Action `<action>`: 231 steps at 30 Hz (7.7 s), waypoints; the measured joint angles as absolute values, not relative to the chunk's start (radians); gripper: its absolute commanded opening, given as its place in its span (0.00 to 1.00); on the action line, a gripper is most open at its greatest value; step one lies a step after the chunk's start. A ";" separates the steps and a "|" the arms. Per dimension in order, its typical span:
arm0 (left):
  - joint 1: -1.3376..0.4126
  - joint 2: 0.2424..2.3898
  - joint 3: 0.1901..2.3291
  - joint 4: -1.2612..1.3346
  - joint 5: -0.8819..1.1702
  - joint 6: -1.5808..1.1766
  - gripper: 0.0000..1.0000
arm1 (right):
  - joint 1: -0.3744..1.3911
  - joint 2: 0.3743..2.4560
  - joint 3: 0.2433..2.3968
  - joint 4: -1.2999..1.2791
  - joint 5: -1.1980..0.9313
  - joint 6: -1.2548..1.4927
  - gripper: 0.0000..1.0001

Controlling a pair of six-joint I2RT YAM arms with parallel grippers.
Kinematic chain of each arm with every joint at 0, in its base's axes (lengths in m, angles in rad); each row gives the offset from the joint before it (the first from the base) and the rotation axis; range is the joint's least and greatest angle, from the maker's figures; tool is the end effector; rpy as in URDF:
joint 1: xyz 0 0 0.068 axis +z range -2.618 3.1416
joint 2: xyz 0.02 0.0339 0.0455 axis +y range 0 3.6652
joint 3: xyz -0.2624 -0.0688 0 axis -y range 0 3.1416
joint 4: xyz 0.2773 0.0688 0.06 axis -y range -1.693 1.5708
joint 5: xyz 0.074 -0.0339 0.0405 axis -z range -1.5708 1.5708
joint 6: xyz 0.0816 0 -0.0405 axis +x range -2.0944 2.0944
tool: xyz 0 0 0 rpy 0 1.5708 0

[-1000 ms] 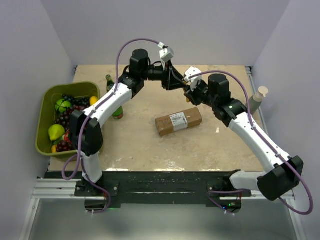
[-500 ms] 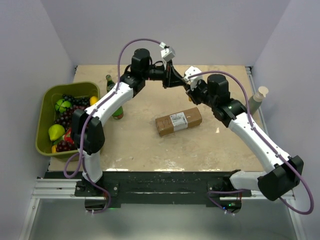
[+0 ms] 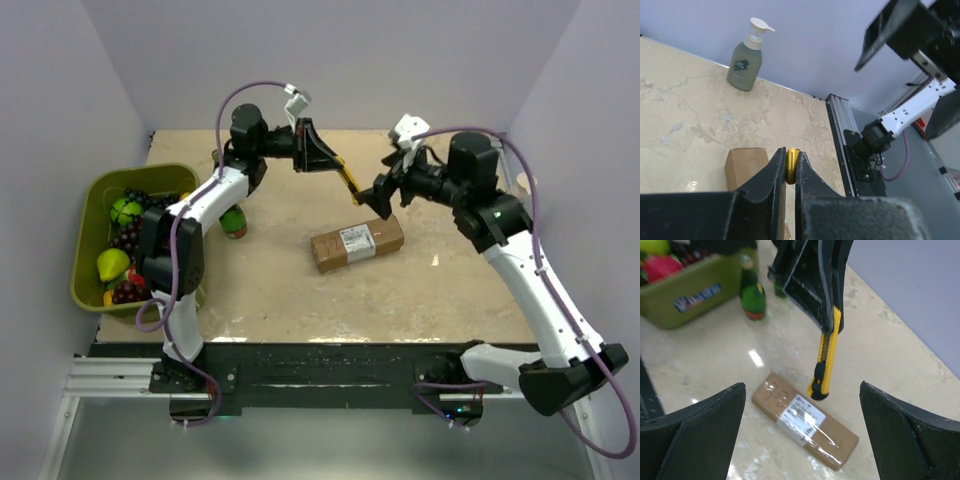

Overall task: Unpack the express box
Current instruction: Pick up the knife from the center of the board.

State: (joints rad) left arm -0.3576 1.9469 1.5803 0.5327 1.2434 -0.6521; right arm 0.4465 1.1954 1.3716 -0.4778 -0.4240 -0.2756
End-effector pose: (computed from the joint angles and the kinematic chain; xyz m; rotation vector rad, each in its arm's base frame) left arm 0.4372 -0.2459 0.3307 0.9346 1.5065 -1.6218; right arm 0.2813 0.1719 0.4212 -0.9294 1.6301 0.5139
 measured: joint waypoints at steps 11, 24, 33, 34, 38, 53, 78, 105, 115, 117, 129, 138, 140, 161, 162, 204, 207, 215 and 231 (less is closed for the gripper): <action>-0.368 1.918 1.551 0.607 1.374 -0.697 0.00 | 0.157 1.470 1.384 -0.250 -0.991 0.170 0.95; -0.368 1.890 1.582 0.305 1.385 -0.574 0.00 | 0.252 1.355 1.094 0.149 -1.082 0.355 0.83; -0.368 1.890 1.642 0.253 1.408 -0.572 0.00 | 0.273 1.335 0.970 0.383 -0.951 0.498 0.80; -0.368 1.890 1.642 0.252 1.411 -0.578 0.00 | 0.273 1.336 0.952 0.397 -0.941 0.513 0.80; -0.368 1.890 1.644 0.245 1.429 -0.593 0.00 | 0.273 1.352 0.929 0.440 -0.922 0.561 0.79; -0.367 1.890 1.644 0.290 1.420 -0.697 0.00 | 0.355 1.455 0.929 0.594 -0.910 0.665 0.48; -0.226 1.862 1.784 -0.337 1.155 0.136 1.00 | 0.292 1.461 1.402 -0.464 -0.886 -0.318 0.00; -0.526 1.884 1.799 -0.537 1.103 0.545 0.37 | 0.329 1.502 1.500 -0.875 -0.694 -0.701 0.00; -0.532 1.946 1.855 -0.562 1.160 0.507 0.00 | 0.320 1.502 1.499 -0.871 -0.661 -0.707 0.19; -0.531 1.951 1.855 -0.562 1.172 0.503 0.00 | 0.320 1.502 1.499 -0.876 -0.662 -0.702 0.52; -0.423 1.952 1.491 0.138 1.326 -0.257 0.00 | 0.077 1.502 1.608 -1.054 -0.934 -0.671 0.78; -0.435 1.935 1.441 0.511 1.383 -0.574 0.00 | 0.083 1.506 1.545 -1.065 -1.037 -0.619 0.75; -0.441 1.925 1.438 0.527 1.389 -0.593 0.00 | 0.083 1.507 1.538 -1.048 -1.039 -0.602 0.73; -0.454 1.912 1.436 0.507 1.358 -0.600 0.00 | 0.164 1.507 1.485 -0.788 -0.890 -0.328 0.62; -0.454 1.912 1.436 0.505 1.352 -0.598 0.00 | 0.164 1.505 1.483 -0.786 -0.877 -0.321 0.62; -0.459 1.914 1.448 0.459 1.246 -0.557 0.00 | 0.218 1.447 1.487 -0.745 -0.553 -0.212 0.55; -0.458 1.916 1.448 0.467 1.247 -0.563 0.00 | 0.228 1.448 1.494 -0.746 -0.530 -0.210 0.55; -0.452 1.917 1.448 0.471 1.229 -0.564 0.00 | 0.233 1.481 1.525 -0.747 -0.511 -0.179 0.54; -0.457 1.937 1.470 0.463 1.230 -0.535 0.00 | 0.360 1.578 1.608 -0.735 -0.434 -0.177 0.56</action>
State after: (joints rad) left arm -0.4568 1.9366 1.4696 0.4625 1.2304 -0.5354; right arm 0.3595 1.5780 1.6081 -0.7345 -0.4335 -0.1768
